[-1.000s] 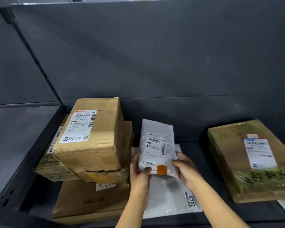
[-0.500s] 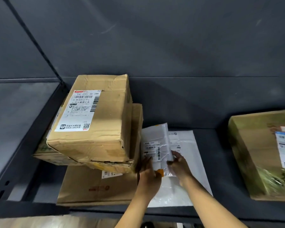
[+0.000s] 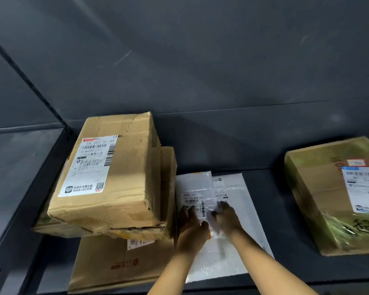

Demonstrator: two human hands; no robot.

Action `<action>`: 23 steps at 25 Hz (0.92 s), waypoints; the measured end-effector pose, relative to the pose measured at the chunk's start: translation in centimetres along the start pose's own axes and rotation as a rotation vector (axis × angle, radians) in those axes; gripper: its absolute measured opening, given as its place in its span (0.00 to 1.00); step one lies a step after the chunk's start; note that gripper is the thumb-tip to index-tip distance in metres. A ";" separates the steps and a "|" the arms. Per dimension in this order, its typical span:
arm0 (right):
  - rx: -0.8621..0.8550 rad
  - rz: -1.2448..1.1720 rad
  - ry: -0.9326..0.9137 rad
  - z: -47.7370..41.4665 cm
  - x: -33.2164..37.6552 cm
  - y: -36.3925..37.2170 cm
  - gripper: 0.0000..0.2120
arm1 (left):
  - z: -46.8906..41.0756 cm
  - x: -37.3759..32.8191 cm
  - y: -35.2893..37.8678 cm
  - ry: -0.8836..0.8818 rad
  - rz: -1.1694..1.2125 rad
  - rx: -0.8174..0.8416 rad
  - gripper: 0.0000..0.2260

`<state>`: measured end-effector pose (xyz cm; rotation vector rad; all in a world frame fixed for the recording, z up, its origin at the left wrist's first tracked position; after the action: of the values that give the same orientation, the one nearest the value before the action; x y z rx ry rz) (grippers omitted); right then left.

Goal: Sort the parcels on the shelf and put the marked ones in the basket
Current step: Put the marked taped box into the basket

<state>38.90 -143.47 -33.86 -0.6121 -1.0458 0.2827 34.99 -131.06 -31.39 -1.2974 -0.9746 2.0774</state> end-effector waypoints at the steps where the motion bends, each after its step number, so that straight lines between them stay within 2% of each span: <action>1: -0.014 -0.040 0.024 -0.2 0.2 -1.3 0.09 | -0.5 -1.4 -0.4 0.052 -0.020 -0.024 0.28; 4: -0.107 -0.141 0.079 -1.6 0.2 -6.7 0.12 | -1.4 -7.1 -1.1 0.093 0.171 -0.034 0.26; 7: -0.253 -0.188 0.081 -2.6 -0.1 -14.1 0.23 | -0.5 -14.0 -0.4 0.233 0.286 0.010 0.26; 8: -0.308 -0.200 0.064 -2.7 -0.4 -16.6 0.24 | 0.1 -16.1 0.1 0.286 0.296 0.027 0.26; 11: -0.530 -0.140 0.005 -2.3 -2.0 -24.5 0.24 | 2.4 -21.2 2.9 0.388 0.254 0.082 0.25; 15: -0.728 -0.067 -0.016 -0.3 -6.1 -33.4 0.20 | 6.2 -24.8 7.4 0.513 0.233 0.253 0.25; 18: -0.788 0.057 0.118 1.0 -10.5 -37.5 0.26 | 7.4 -26.3 10.1 0.537 0.227 0.338 0.26; 23: -0.703 0.184 0.175 0.0 -13.1 -39.8 0.27 | 7.0 -27.4 12.0 0.450 0.249 0.366 0.26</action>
<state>29.94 -181.80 -19.59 -1.3460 -0.9094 0.0082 39.71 -160.37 -23.74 -1.6395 -0.2357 1.8888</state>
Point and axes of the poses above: each hand's wrist, its own z-axis away from the middle knuckle, its own y-axis out of the palm, x = y × z, the point moved 6 cm from there along -z, towards the middle knuckle, and after that the axes turned 14 degrees about -x, right-handed, at the moved point
